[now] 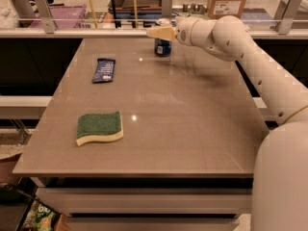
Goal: Pick pepsi can
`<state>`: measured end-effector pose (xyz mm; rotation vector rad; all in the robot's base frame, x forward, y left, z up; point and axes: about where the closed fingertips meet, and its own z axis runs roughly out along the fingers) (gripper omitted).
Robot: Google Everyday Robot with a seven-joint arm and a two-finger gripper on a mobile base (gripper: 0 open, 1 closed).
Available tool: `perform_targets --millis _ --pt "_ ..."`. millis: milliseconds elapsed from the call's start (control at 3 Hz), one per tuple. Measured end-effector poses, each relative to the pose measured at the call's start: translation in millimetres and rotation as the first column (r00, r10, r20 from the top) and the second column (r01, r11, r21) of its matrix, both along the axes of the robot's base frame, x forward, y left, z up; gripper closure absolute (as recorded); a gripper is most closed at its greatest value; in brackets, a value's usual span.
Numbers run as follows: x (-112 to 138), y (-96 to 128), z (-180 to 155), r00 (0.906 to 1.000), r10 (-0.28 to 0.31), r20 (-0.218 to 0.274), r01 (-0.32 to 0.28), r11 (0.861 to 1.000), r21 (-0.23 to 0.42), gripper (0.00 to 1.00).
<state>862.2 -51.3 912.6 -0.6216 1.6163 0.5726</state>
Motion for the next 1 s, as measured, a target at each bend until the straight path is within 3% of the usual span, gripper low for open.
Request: perform_targets --millis 1000 --pt "0.3 9.5 -2.8 0.9999 0.012 -0.004 -0.012 1.0 0.001 0.87"
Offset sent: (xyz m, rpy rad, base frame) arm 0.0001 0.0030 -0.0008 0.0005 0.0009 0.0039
